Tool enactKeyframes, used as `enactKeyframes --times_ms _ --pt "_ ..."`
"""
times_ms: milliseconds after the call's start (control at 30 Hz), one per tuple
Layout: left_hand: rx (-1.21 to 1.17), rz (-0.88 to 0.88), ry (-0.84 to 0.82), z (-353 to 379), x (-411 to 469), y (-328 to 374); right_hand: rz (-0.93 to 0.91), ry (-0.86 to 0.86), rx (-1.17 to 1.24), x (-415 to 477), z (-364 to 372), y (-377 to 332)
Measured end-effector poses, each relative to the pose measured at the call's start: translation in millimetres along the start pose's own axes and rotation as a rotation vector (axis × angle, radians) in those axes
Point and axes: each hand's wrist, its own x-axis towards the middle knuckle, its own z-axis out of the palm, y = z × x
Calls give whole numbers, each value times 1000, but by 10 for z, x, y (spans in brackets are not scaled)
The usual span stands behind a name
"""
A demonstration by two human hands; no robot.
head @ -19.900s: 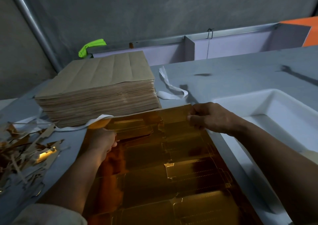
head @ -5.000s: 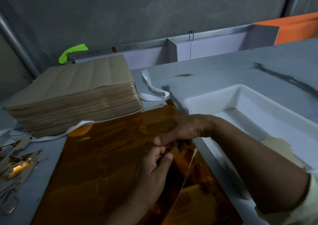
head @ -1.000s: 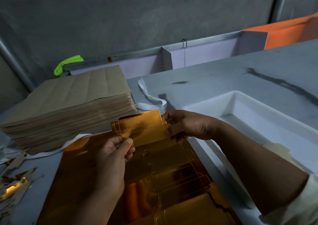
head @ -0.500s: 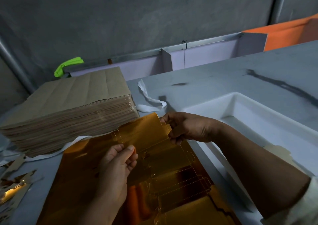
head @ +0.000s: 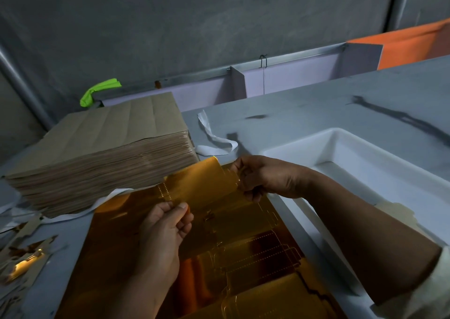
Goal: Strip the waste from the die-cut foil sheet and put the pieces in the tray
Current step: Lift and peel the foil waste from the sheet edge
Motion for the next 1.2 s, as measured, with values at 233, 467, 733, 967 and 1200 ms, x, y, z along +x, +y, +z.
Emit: enactKeyframes --times_ms 233,467,733,967,1200 --pt "-34 15 164 -398 252 248 18 5 19 14 12 1" --pt "-3 -44 252 -677 449 178 21 9 7 -1 27 -10" --pt "215 -107 229 -678 595 17 28 6 -3 -1 34 -14" --pt "643 -108 234 -721 707 -36 24 -1 -21 0 27 -15" --pt "1146 124 271 -721 676 -54 27 -8 -19 7 30 -8"
